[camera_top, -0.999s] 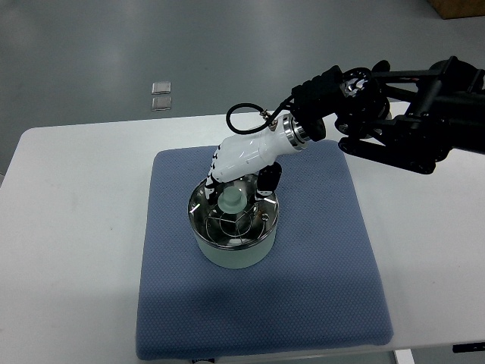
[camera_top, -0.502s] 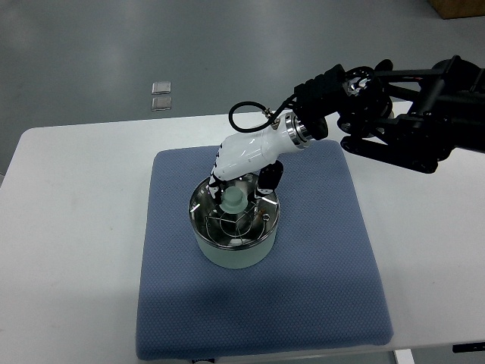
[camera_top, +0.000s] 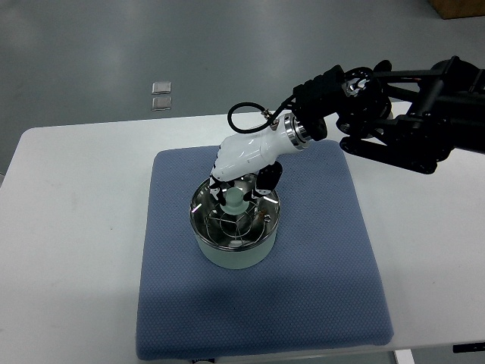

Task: Open lid and place right of pot
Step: 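Lower the right hand onto the lid knob and close fingers around it, then lift the glass lid off the pot with the right hand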

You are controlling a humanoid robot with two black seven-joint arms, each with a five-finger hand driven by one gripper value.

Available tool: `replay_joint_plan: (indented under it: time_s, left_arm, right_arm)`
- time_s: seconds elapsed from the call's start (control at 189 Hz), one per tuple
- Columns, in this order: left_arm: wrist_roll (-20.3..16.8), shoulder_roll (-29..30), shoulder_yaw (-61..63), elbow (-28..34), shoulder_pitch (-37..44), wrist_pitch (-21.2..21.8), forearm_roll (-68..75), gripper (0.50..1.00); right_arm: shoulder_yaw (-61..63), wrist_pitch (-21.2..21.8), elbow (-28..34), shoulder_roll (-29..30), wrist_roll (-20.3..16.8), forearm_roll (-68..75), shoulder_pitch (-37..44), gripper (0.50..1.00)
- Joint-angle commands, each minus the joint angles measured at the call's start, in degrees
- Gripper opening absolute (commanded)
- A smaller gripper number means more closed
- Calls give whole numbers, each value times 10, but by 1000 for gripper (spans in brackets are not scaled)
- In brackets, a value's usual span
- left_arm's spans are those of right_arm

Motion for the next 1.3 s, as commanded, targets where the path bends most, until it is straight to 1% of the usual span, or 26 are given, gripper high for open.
replay_joint_plan:
  time_s: [0.0, 0.063, 0.497, 0.677, 0.957, 1.116, 1.169, 1.174, 1.206, 1.29, 1.296]
  left_arm:
    - [0, 0, 0, 0, 0, 0, 0, 1000]
    - [0, 0, 0, 0, 0, 1, 0, 1000]
    - [0, 0, 0, 0, 0, 1, 0, 1000]
    - [0, 0, 0, 0, 0, 1, 0, 1000]
    - [0, 0, 0, 0, 0, 0, 0, 1000]
    - [0, 0, 0, 0, 0, 0, 0, 1000]
    - [0, 0, 0, 0, 0, 0, 0, 1000]
    - [0, 0, 0, 0, 0, 0, 0, 1000]
    - [0, 0, 0, 0, 0, 1, 0, 1000]
    - [0, 0, 0, 0, 0, 0, 0, 1000]
    - [0, 0, 0, 0, 0, 0, 0, 1000]
  right_arm:
    - [1, 1, 2, -1, 0, 1, 3, 562]
    - [1, 1, 3, -1, 0, 1, 3, 552]
    - [20, 7, 4, -1, 0, 5, 8, 547]
    - [21, 5, 4, -1, 0, 6, 7, 533]
    - [46, 10, -3, -7, 0, 8, 10, 535]
    - [70, 11, -20, -35, 0, 9, 7, 535]
    - [70, 11, -20, -35, 0, 9, 7, 535]
    - [76, 9, -32, -45, 0, 8, 5, 535]
    - [83, 10, -40, -52, 0, 9, 4, 535]
    - [88, 10, -47, -59, 0, 8, 3, 535]
    - [91, 8, -61, -74, 0, 9, 0, 535]
